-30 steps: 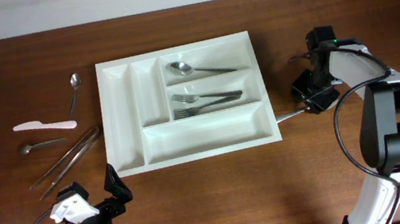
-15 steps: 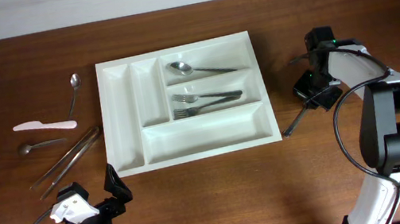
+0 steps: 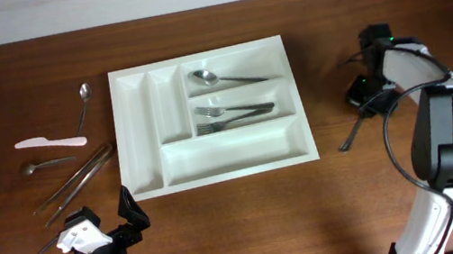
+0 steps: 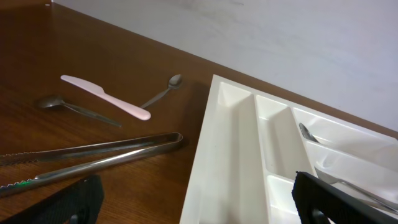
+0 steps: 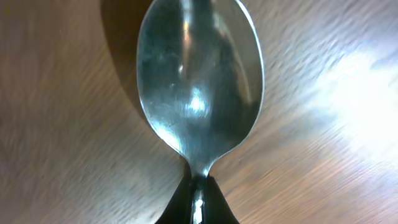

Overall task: Pack container
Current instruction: 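Lower the right gripper to the spoon beside the tray and grasp it, then carry the spoon to the top compartment and release it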

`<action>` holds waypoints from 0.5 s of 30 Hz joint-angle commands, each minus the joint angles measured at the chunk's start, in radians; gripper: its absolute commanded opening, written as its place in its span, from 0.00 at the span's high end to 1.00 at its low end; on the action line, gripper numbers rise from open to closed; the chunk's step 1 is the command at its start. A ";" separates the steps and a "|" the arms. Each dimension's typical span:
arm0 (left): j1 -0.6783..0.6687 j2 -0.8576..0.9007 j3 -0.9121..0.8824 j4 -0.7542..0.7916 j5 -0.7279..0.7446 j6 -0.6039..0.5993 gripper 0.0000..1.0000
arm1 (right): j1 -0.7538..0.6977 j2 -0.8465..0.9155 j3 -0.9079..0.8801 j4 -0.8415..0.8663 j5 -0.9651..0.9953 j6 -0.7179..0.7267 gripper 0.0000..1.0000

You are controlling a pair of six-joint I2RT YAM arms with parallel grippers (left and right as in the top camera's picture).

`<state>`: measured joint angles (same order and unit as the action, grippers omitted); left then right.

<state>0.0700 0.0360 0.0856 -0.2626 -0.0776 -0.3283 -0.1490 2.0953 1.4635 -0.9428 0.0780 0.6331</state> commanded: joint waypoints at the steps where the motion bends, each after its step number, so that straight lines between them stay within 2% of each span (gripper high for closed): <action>1: 0.006 -0.009 -0.004 0.000 0.011 0.020 0.01 | -0.015 0.019 0.140 -0.040 0.050 -0.093 0.96; 8: 0.006 -0.009 -0.004 0.000 0.011 0.020 0.01 | -0.001 0.019 0.481 -0.142 0.012 -0.249 0.96; 15: 0.006 -0.009 -0.004 0.000 0.011 0.020 0.01 | 0.058 0.019 0.710 -0.131 -0.349 -0.599 0.96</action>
<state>0.0700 0.0360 0.0856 -0.2623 -0.0776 -0.3283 -0.1352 2.1292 2.0987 -1.0828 -0.0635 0.2489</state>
